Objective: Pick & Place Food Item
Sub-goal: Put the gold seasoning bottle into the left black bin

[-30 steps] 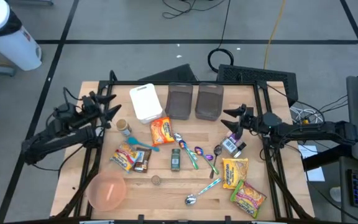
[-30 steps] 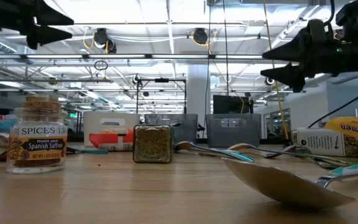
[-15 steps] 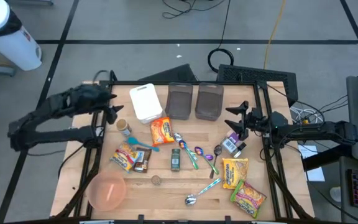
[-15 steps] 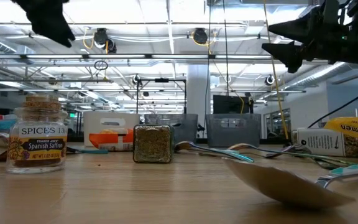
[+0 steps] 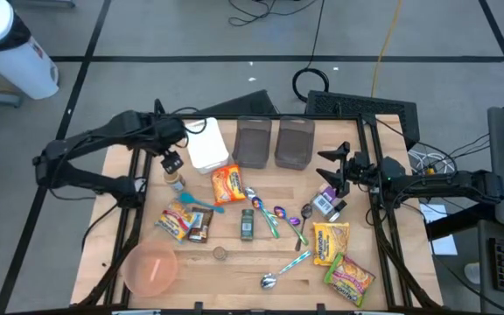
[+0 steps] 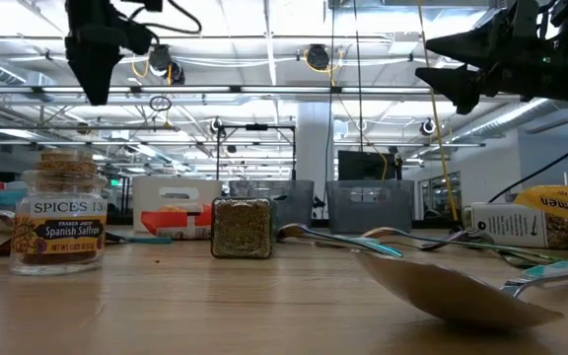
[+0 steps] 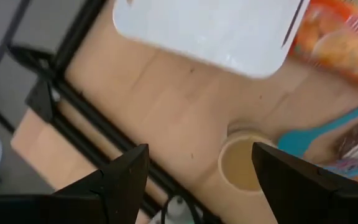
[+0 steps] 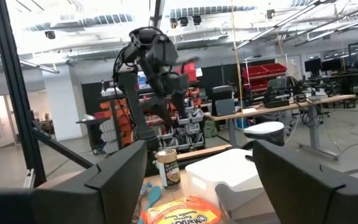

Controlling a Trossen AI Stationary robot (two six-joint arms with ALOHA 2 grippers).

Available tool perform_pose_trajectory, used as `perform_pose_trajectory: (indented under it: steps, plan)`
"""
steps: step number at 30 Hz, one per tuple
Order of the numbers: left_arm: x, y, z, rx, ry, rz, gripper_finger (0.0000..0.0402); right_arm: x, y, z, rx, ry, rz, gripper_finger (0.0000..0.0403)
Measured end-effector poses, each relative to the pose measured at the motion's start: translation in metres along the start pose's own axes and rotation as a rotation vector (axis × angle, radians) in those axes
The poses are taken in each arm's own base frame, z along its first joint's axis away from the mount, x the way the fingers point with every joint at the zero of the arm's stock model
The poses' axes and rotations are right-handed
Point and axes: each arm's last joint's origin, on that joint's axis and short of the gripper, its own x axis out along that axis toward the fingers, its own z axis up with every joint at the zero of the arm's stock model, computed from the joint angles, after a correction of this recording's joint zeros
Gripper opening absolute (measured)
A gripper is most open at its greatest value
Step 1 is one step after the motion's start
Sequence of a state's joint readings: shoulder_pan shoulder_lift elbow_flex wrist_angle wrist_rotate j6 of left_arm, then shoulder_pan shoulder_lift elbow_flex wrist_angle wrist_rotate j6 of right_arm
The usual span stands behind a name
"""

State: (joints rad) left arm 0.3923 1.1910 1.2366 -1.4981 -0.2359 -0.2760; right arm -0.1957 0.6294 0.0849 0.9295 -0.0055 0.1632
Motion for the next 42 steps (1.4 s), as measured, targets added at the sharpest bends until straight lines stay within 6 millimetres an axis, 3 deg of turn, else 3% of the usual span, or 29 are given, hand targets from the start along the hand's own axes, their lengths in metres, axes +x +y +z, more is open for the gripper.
perform_pose_trajectory:
  steps: [8,17,23,33,42]
  plan:
    - [0.009,-0.003,0.003,-0.043,0.12,0.033,0.0294,0.0,0.003,-0.001,0.015,0.02,0.104,0.0283]
    - [0.01,0.0,0.003,-0.142,0.175,-0.103,0.0295,0.0,0.002,-0.004,0.036,0.051,0.095,0.0283]
    - [0.012,0.003,0.003,-0.161,0.181,-0.101,0.0325,0.0,0.002,-0.006,0.045,0.072,0.091,0.0283]
    - [0.039,-0.001,-0.007,-0.163,0.306,-0.12,0.0389,0.0,0.002,-0.007,0.044,0.084,0.088,0.0283]
    - [0.059,-0.006,-0.012,-0.144,0.351,-0.178,0.0387,-0.001,0.001,-0.01,0.04,0.114,0.082,0.0283]
